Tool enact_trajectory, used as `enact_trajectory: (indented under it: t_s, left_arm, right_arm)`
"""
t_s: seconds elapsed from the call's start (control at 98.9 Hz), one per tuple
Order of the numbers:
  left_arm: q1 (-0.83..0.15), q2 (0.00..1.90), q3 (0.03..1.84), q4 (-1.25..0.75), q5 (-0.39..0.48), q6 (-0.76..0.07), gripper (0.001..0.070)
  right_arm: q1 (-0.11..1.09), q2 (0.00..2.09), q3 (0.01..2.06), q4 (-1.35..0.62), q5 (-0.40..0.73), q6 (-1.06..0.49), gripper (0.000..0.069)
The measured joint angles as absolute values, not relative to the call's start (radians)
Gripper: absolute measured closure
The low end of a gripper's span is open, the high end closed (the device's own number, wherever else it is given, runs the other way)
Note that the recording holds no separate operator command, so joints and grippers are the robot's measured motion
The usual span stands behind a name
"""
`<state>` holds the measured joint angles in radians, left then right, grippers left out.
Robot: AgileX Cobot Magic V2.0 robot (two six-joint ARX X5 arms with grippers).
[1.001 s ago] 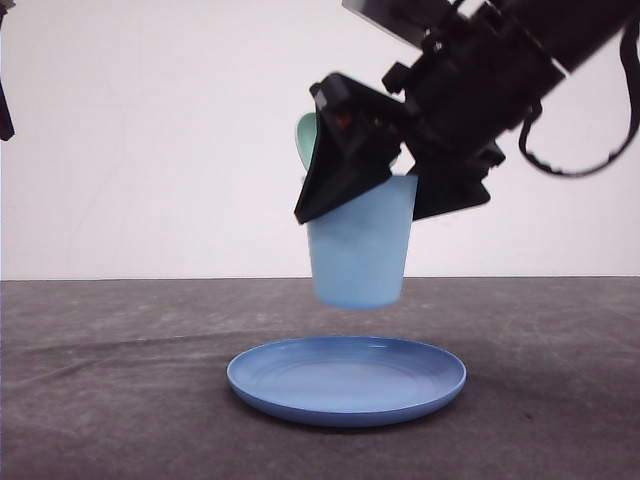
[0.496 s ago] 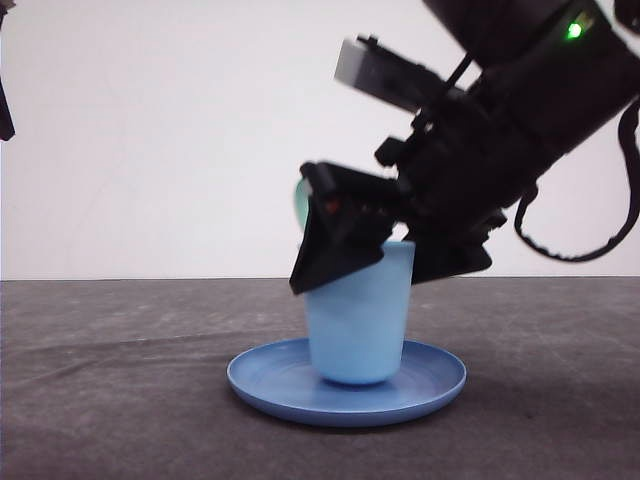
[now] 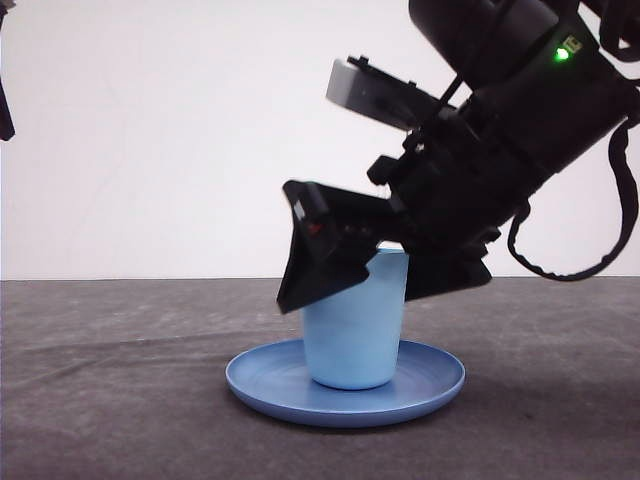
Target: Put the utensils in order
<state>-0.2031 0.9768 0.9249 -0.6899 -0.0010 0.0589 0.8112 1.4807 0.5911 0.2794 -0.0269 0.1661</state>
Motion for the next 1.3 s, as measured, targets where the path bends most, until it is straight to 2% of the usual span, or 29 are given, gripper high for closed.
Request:
enact_trajectory:
  t_s: [0.162, 0.506, 0.708, 0.931, 1.163, 1.305]
  left_arm:
    - [-0.203, 0.977, 0.925, -0.690, -0.001, 0.059, 0.0470]
    - [-0.203, 0.977, 0.925, -0.690, -0.001, 0.059, 0.0470]
    - [-0.203, 0.977, 0.925, -0.691, -0.001, 0.059, 0.0470]
    - [-0.203, 0.977, 0.925, -0.691, -0.001, 0.059, 0.0470]
    - [-0.203, 0.977, 0.925, -0.706, -0.001, 0.059, 0.0470]
    - [-0.203, 0.977, 0.925, -0.720, -0.001, 0.051, 0.0470]
  right_arm:
    - [0.811, 1.471, 0.591, 0.229, -0.028, 0.175, 0.0012]
    - [0.797, 1.261, 0.591, -0.129, -0.025, 0.187, 0.0012]
    - [0.747, 1.062, 0.591, -0.347, 0.066, 0.187, 0.0012]
    - [0.556, 0.892, 0.591, -0.462, 0.063, 0.187, 0.0012]
    - [0.275, 0.833, 0.603, -0.554, -0.109, 0.181, 0.0012]
    - [0.142, 0.836, 0.660, -0.626, -0.179, 0.172, 0.0012]
